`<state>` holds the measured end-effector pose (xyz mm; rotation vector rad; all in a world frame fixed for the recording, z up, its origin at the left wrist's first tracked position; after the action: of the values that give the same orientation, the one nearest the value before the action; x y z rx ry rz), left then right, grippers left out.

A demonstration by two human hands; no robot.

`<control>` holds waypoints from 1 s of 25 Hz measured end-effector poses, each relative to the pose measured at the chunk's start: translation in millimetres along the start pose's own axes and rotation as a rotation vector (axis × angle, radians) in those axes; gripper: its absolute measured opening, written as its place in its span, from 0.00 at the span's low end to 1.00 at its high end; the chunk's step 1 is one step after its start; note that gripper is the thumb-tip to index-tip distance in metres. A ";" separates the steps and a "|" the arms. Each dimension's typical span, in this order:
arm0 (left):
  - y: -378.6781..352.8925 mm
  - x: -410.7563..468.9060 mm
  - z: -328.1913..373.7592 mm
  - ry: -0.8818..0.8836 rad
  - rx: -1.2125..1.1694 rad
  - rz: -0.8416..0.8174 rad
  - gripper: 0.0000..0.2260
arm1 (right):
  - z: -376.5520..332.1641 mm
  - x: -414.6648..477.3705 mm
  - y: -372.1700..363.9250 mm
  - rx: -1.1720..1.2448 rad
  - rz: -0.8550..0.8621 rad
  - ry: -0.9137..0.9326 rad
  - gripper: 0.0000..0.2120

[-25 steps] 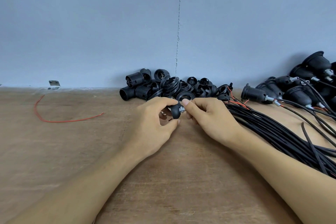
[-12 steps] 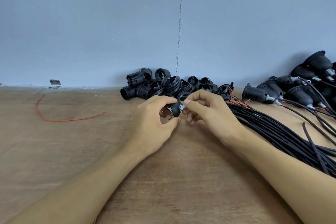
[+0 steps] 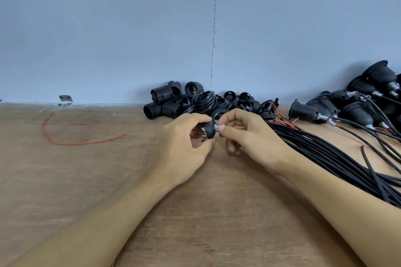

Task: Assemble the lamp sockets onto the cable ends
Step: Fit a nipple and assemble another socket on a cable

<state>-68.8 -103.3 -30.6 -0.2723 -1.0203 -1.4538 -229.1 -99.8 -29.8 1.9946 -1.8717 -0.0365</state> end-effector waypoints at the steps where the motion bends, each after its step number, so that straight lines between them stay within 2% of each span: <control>1: 0.4 0.2 -0.3 0.001 0.001 0.000 0.18 | 1.0 0.4 0.2 -0.041 0.002 -0.006 0.09; 4: -1.4 -1.0 0.9 -0.021 0.023 -0.030 0.19 | 5.3 0.5 5.5 -0.155 0.072 -0.112 0.26; 5: -1.6 -1.2 1.2 -0.025 0.032 -0.035 0.19 | 5.4 0.0 7.5 -0.131 0.078 -0.121 0.26; 8: 0.0 -0.5 -1.7 0.007 0.010 -0.014 0.19 | -1.2 -1.3 6.3 -0.063 0.033 -0.040 0.13; 9: 0.3 -0.5 -1.7 0.010 0.005 -0.012 0.19 | -1.1 -1.3 5.7 -0.102 0.028 -0.028 0.13; 12: -0.9 -1.2 1.9 -0.020 0.028 -0.033 0.18 | 3.1 1.2 11.4 -0.322 0.134 -0.061 0.29; 13: -1.0 -1.4 2.3 -0.021 0.034 -0.036 0.18 | 3.1 1.2 13.7 -0.312 0.155 -0.066 0.29; 15: -0.8 -1.1 0.6 0.000 0.025 -0.027 0.18 | 0.4 0.5 10.7 -0.181 0.091 -0.037 0.20; 17: 0.1 -0.8 -0.7 0.021 0.021 -0.020 0.18 | -2.4 -1.4 3.7 -0.181 0.012 0.005 0.12; 21: -3.8 -2.0 4.4 -0.024 0.037 -0.071 0.18 | 0.6 -0.4 2.8 -0.352 0.054 -0.019 0.26; 24: -2.8 -2.0 9.5 -0.034 0.025 -0.067 0.15 | -2.7 -1.7 6.8 -0.330 0.102 -0.007 0.30; 25: -1.8 -1.8 10.5 -0.027 0.011 -0.063 0.14 | -4.5 -2.7 6.5 -0.311 0.099 0.017 0.28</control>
<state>-74.3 -94.9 -26.5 -0.2546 -1.0666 -1.5043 -234.3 -96.1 -24.3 1.6867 -1.8244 -0.2658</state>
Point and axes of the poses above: each hand's wrist, its own x-axis towards the middle knuckle, its own y-axis out of the back of the hand, z = x × y, the point moved 7 cm from there along x, towards the middle knuckle
